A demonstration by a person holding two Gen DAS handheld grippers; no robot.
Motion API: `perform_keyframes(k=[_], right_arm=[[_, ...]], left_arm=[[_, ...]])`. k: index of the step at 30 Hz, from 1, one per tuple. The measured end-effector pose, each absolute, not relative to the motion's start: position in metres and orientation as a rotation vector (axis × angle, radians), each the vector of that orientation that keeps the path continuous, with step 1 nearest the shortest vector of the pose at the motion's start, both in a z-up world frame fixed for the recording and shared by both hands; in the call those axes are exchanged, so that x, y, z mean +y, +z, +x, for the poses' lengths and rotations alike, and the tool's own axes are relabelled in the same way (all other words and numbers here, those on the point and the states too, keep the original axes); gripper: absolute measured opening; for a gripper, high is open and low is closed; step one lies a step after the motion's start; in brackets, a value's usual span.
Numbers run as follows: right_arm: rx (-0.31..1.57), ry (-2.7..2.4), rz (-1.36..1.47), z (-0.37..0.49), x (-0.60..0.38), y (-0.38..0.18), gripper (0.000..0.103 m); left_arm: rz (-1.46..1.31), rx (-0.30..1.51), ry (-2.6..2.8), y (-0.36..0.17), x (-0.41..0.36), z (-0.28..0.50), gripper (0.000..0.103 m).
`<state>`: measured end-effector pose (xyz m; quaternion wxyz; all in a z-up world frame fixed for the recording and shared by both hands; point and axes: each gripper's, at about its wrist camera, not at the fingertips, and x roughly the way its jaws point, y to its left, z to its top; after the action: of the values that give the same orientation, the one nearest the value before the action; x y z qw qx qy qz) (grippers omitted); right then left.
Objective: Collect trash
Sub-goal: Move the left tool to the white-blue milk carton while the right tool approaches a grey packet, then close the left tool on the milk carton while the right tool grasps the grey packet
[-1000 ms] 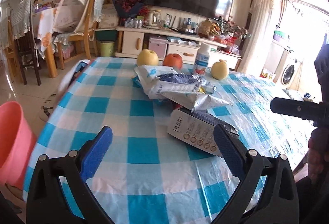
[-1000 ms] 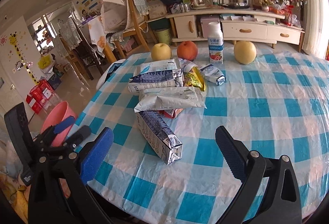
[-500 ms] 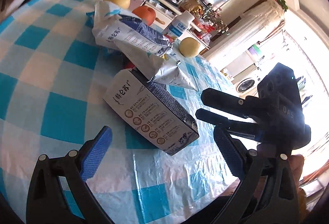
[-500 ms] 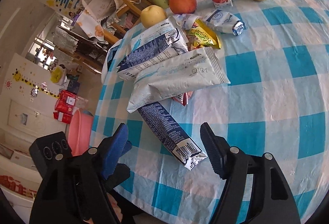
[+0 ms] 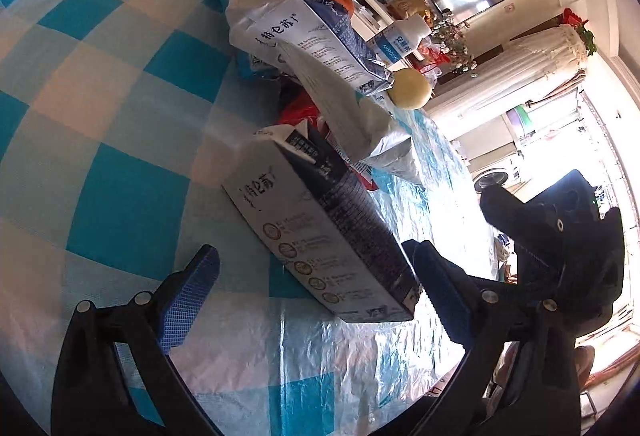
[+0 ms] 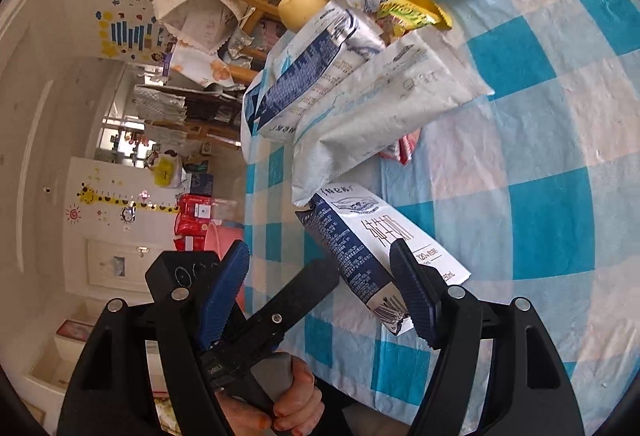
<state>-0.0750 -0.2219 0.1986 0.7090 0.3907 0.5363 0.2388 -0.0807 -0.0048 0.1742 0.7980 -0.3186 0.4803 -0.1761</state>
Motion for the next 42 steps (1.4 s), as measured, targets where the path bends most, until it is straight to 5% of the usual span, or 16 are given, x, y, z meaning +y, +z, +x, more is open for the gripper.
perform_keyframes(k=[5,21,34,42], right_arm=[[1.149,0.457,0.97,-0.072,-0.228,0.189,0.06],[1.084,0.307,1.081,-0.039,-0.234,0.164,0.06],[1.054,0.327,0.95,-0.023,-0.218,0.185,0.021],[0.992,0.36,0.833,-0.038,-0.211,0.211,0.014]], left_arm=[[-0.723,1.024,-0.364,0.185,-0.011,-0.077,0.081],[-0.729,1.064,-0.371,0.173,-0.022,-0.06,0.077],[-0.642,1.01,-0.382,0.186,-0.008,-0.067,0.05],[-0.641,1.005,-0.383,0.188,0.013,-0.075,0.035]])
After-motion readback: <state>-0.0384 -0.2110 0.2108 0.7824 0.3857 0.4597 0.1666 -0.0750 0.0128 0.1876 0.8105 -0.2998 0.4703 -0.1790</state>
